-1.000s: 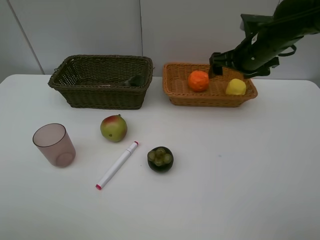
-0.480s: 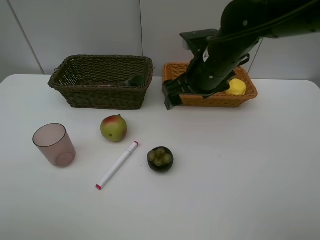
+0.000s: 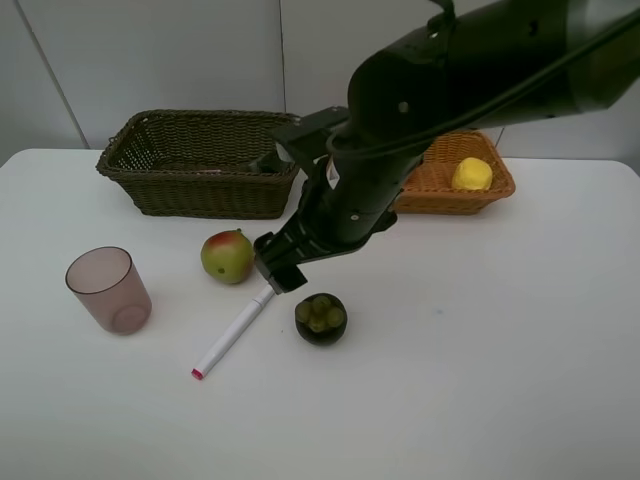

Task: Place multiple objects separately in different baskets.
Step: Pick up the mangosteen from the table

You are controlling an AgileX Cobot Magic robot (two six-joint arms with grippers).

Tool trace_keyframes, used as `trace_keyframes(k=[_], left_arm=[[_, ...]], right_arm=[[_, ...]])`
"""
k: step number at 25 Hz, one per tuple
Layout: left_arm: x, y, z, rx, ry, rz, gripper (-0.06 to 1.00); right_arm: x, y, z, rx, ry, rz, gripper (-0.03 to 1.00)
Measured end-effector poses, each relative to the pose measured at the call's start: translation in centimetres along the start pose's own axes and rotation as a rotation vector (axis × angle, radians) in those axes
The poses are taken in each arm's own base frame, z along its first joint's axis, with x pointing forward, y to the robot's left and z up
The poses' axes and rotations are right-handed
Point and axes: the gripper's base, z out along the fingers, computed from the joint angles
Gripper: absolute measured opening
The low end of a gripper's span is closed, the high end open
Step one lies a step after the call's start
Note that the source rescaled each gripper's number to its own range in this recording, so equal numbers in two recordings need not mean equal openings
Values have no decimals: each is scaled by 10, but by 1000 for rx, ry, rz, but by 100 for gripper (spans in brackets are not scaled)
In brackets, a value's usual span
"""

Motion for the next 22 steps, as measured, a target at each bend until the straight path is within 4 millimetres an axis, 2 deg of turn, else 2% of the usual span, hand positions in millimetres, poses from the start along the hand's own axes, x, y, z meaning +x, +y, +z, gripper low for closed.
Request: trace_keyframes(k=[4,12,18,22], left_arm=[[0,0,0,0,0,0,100],[0,0,0,0,0,0,100],[0,0,0,0,0,0,100],[0,0,0,0,0,0,100]], right_arm=[[3,12,11,-11,29,-29,100],[10,15,40,-12,105,-30,100],[14,16,55,-4,140,-43,100],[15,16,57,-4,146,-43,100]])
